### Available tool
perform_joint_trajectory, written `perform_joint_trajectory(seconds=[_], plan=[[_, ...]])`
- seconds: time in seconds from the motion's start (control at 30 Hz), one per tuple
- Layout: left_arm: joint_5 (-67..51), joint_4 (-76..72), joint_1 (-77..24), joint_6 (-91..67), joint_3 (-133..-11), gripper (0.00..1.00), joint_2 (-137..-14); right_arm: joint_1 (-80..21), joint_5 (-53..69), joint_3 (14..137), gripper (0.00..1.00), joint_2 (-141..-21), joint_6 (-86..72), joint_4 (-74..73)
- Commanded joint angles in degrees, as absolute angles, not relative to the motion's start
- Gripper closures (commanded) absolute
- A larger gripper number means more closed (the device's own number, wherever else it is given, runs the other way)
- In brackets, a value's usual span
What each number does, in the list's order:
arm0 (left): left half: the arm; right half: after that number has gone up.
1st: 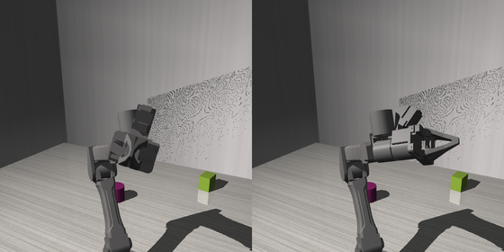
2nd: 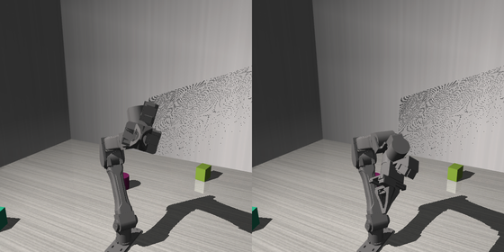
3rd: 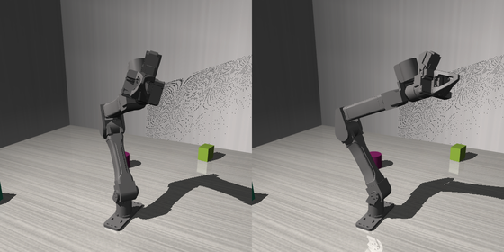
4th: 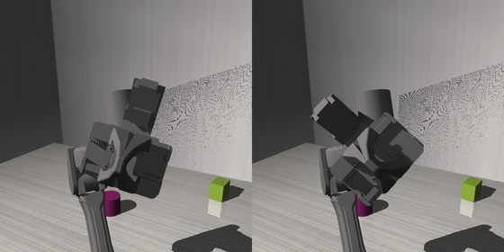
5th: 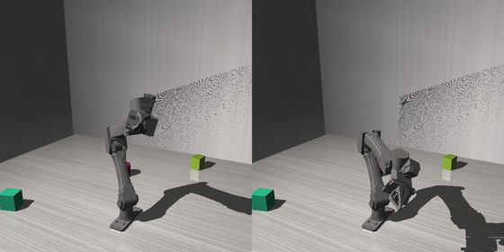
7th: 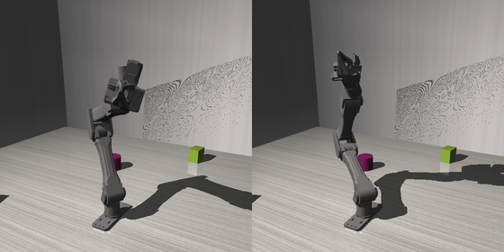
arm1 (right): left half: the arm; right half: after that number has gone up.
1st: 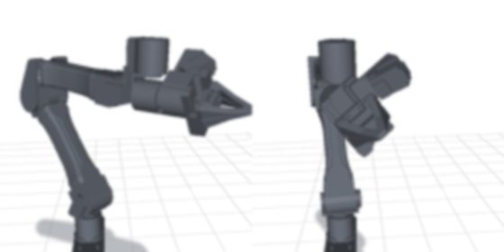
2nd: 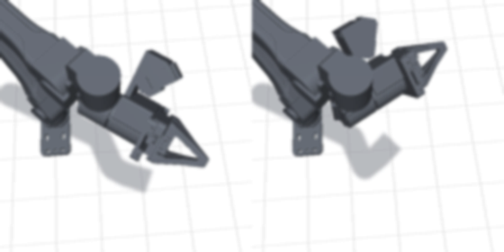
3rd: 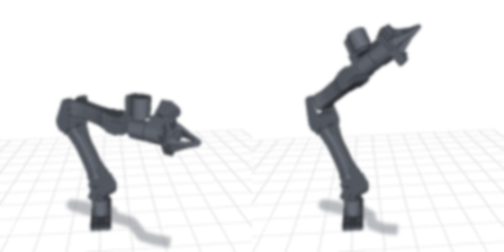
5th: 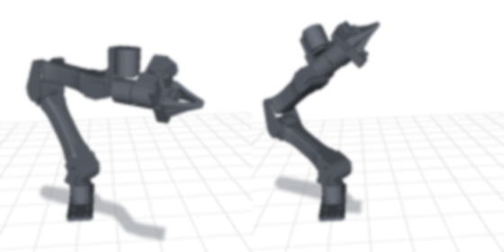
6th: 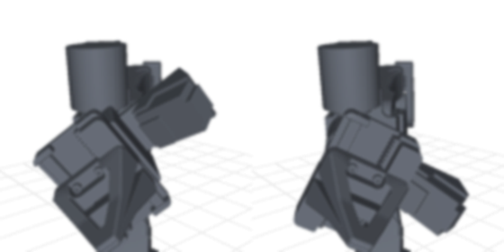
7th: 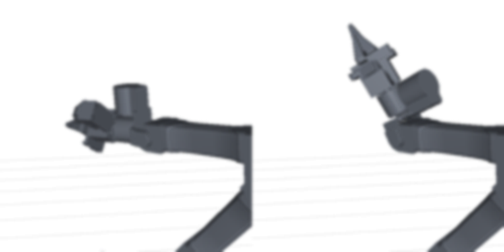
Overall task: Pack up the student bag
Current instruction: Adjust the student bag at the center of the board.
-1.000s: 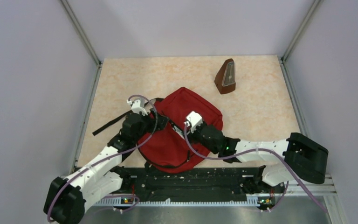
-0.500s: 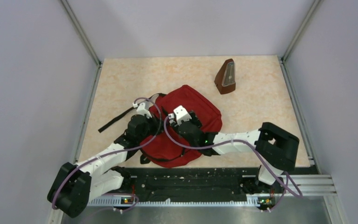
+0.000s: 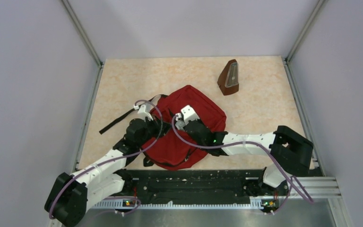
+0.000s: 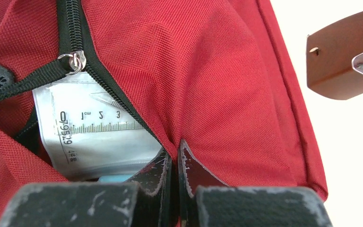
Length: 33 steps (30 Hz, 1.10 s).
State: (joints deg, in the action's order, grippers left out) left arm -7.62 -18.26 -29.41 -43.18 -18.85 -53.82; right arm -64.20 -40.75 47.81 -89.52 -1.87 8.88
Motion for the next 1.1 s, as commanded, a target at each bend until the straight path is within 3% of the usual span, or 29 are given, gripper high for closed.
perform_joint_trajectory(seconds=[0.0, 0.03, 0.2, 0.33, 0.37, 0.47, 0.73, 1.07], plan=[[-7.69, -22.10, -29.63, -46.55, -16.44, 1.00, -53.80, -63.53, -36.22, 46.87, 1.00, -86.62, -4.15, 5.97], [-8.39, -23.41, -29.93, -47.21, -15.92, 0.96, -54.30, -63.66, -35.34, 46.97, 1.00, -86.53, -4.54, 6.02], [-9.20, -30.12, -32.02, -49.81, -14.36, 0.57, -56.91, -65.45, -32.63, 48.16, 1.00, -86.22, -5.96, 6.15], [-9.76, -31.68, -32.88, -49.89, -15.68, 0.48, -60.78, -66.08, -28.27, 48.90, 1.00, -84.47, -7.67, 6.39], [-10.33, -32.42, -33.11, -49.84, -15.99, 0.52, -61.85, -66.28, -27.67, 49.01, 1.00, -83.78, -7.96, 6.46], [-11.59, -33.49, -33.25, -48.86, -17.01, 0.98, -61.71, -66.49, -27.14, 49.40, 1.00, -81.87, -8.55, 6.03], [-12.57, -25.41, -34.12, -40.03, -23.22, 1.00, -43.66, -66.47, -31.79, 50.60, 1.00, -85.62, -9.47, 2.64], [-4.79, -13.80, -34.16, -39.99, -22.81, 1.00, -37.55, -66.40, -35.95, 50.77, 1.00, -96.13, -14.13, 2.34]])
